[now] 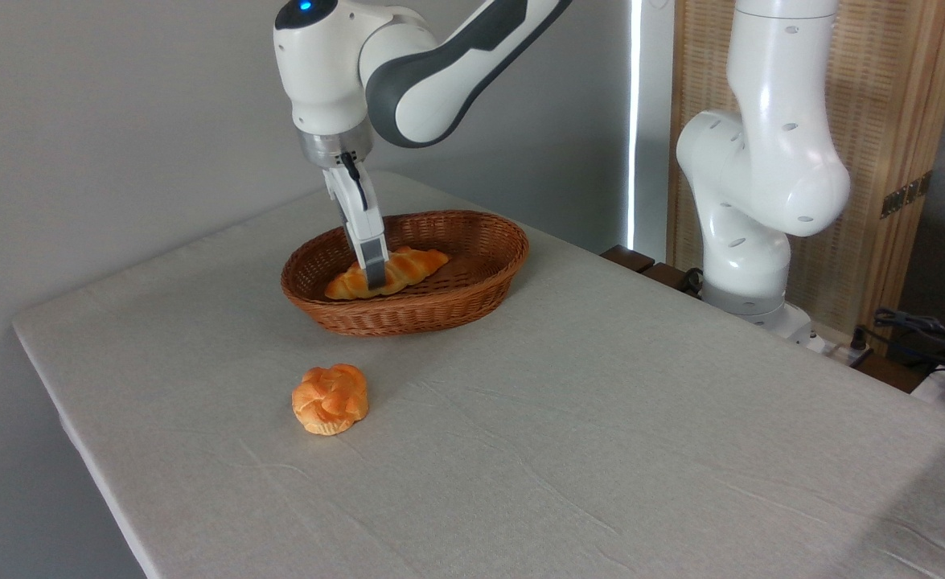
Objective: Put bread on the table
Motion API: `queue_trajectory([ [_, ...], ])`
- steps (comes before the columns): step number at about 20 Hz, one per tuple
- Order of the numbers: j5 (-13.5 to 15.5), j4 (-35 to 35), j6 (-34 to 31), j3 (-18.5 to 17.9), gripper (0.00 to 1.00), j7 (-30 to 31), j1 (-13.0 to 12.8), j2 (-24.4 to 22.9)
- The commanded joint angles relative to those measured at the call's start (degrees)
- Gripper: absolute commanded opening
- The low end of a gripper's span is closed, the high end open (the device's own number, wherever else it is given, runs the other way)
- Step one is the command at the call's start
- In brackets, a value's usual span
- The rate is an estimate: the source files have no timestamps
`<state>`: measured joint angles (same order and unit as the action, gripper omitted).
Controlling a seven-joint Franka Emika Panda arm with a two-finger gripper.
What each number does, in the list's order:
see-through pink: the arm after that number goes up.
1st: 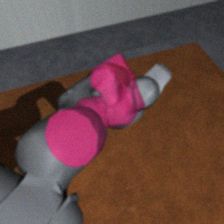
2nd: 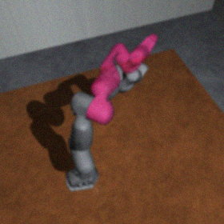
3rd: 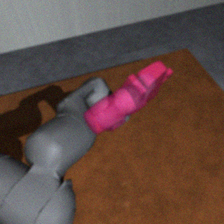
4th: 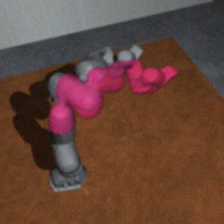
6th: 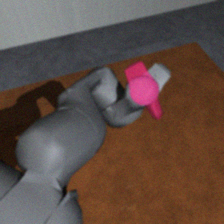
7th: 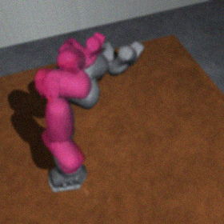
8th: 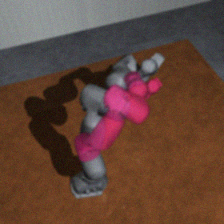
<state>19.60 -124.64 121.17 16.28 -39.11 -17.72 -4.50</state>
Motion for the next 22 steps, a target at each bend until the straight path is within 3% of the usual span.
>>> queue_trajectory([
  [1,0.35,-0.43,1.26,-0.46,0.85,0.44,-0.92,0.46],
  [3,0.26,-0.61,1.35,-0.46,0.65,0.35,-0.92,0.54],
  [5,0.18,-0.61,1.35,-0.46,0.52,0.00,-0.92,0.80],
  [8,-2.54,-0.61,1.44,-0.46,0.50,0.09,-1.27,1.33],
  [10,-2.64,-0.61,1.44,-0.46,0.45,0.08,-1.71,1.51],
  [15,-2.64,-0.61,3.28,-0.46,0.23,0.09,-1.71,1.86],
  [22,-2.55,-0.08,2.49,-1.17,0.19,1.58,-1.53,1.60],
])
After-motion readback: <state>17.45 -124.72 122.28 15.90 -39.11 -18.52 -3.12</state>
